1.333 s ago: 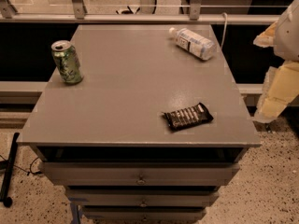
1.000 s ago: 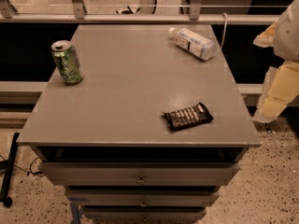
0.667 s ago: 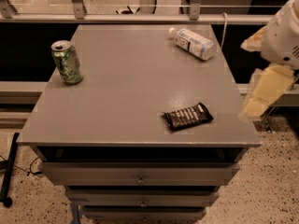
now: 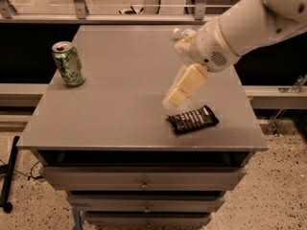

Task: Move green can near blue plastic bottle

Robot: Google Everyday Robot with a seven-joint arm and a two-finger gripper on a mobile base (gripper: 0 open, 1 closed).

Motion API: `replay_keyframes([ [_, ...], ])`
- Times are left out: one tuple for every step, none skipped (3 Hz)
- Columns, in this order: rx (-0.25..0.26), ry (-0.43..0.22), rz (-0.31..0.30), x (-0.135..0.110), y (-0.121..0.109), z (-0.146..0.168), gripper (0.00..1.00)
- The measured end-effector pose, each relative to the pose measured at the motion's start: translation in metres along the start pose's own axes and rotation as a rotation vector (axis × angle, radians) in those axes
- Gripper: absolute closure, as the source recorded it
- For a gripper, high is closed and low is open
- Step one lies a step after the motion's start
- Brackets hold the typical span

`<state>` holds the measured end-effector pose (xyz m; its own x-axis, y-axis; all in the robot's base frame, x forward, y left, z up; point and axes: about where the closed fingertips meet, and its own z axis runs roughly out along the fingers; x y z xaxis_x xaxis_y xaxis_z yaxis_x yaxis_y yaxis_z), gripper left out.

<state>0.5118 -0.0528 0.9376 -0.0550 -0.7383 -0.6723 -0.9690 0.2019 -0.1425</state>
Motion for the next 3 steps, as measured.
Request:
replay_keyframes([
  [0.014, -0.033, 0.001, -0.010, -0.004, 0.004, 0.00],
  [0.014, -0.033, 0.001, -0.010, -0.004, 0.004, 0.00],
  [0.020, -0.080, 0.000, -0.020, -0.008, 0.020, 0.00],
])
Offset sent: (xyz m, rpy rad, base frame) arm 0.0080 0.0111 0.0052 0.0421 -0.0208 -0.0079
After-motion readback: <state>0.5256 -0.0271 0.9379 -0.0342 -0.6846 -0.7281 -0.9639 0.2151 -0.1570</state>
